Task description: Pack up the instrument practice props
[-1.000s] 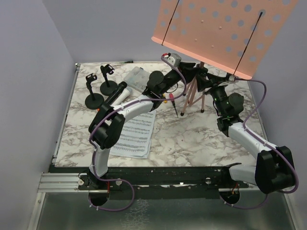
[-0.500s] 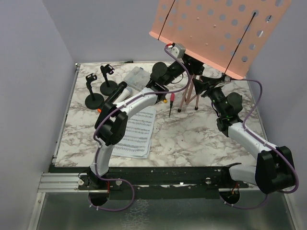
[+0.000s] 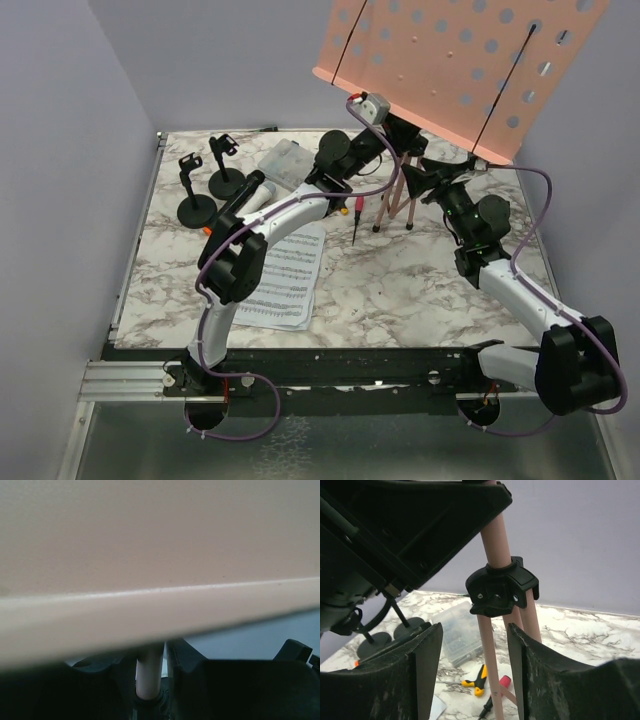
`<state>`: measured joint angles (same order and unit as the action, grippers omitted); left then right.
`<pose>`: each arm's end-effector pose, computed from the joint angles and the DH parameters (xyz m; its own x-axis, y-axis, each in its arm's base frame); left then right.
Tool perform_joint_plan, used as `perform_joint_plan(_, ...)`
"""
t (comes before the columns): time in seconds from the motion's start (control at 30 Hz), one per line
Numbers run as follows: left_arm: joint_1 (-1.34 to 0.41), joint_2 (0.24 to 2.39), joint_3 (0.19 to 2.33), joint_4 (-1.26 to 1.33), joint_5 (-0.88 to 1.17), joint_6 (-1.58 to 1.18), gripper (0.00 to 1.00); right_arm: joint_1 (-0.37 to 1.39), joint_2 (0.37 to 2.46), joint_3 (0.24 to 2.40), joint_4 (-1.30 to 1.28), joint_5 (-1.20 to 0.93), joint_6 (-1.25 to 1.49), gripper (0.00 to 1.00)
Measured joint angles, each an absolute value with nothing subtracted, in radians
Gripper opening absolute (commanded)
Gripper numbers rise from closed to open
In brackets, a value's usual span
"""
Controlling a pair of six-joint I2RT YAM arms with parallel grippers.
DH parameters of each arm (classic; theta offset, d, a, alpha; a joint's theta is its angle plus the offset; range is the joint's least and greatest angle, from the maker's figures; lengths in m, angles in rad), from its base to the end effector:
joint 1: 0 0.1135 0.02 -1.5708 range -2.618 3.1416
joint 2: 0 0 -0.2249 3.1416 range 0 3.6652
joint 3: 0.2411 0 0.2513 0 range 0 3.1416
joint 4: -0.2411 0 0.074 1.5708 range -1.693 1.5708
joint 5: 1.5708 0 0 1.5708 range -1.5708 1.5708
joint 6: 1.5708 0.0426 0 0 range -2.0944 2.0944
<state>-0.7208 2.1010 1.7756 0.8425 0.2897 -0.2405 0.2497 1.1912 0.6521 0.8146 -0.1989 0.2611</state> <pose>0.3556 -0.3285 0.3431 0.1656 -0.4493 -0.8779 0.8839 0.4624 -0.0699 0.2773 0.0794 0.2801 0.1446 0.2980 -0.9435 -0.4801 0.8549 0.1965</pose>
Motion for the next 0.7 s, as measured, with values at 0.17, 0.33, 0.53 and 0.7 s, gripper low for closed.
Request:
perform_joint_plan(0.17,-0.734,2.093,1.764,0.842,0.257,-0.222,0.00,0.250,1.172,0.652,0.817,-0.168,0.385,0.57)
perform_joint_plan(0.33,-0.748,2.085,1.755,0.836,0.241,-0.218,0.00,0.250,1.172,0.653,0.817,-0.094,0.492,0.44)
perform_joint_plan(0.53,-0.772,2.061,1.729,0.823,0.234,-0.223,0.00,0.250,1.171,0.664,0.789,-0.020,0.501,0.30)
perform_joint_plan(0.7,-0.773,2.037,1.707,0.811,0.219,-0.235,0.00,0.258,1.158,0.664,0.765,-0.023,0.391,0.28)
